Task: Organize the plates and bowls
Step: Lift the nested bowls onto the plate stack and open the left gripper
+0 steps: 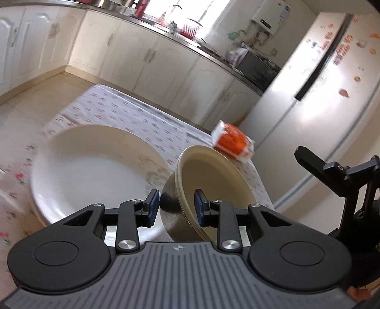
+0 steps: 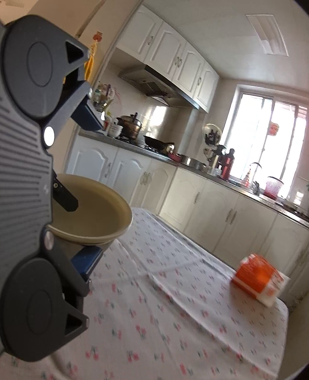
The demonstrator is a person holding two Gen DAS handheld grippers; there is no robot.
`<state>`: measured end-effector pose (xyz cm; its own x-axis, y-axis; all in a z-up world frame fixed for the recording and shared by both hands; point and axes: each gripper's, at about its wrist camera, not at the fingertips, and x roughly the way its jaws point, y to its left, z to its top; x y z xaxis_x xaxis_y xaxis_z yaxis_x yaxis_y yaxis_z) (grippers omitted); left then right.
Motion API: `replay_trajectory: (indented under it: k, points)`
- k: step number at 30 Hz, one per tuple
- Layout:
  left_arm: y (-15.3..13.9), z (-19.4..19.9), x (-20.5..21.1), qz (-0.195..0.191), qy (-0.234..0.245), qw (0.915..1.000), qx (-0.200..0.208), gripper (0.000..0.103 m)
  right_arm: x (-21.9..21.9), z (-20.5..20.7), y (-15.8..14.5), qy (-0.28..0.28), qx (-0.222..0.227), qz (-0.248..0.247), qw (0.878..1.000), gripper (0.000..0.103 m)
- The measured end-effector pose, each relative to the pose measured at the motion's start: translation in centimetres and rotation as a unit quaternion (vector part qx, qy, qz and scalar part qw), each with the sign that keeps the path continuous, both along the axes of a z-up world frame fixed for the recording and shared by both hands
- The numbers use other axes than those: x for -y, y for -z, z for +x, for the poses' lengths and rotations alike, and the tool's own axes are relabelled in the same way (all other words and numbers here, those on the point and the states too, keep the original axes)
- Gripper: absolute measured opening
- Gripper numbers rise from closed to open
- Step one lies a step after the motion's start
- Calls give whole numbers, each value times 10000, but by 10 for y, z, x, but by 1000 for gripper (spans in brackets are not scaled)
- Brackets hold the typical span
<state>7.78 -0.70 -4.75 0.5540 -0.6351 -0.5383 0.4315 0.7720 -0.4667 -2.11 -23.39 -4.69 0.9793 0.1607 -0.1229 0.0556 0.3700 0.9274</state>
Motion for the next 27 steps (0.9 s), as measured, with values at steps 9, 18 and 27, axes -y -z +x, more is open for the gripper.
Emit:
replay_trajectory:
  k: [9,18,27]
  points:
    - [5,28,-29,43,-506,9986,-125,32,-19,59,-3,-399,6,-80,9992,103]
    - [16,40,-44,114,-698,9967,-390,32,-30,88,8,-610,-130,-78,9980,103]
    - [21,50,-45,142,-690,9962,-503,32,-35,93,11,-670,-112,-77,9977,103]
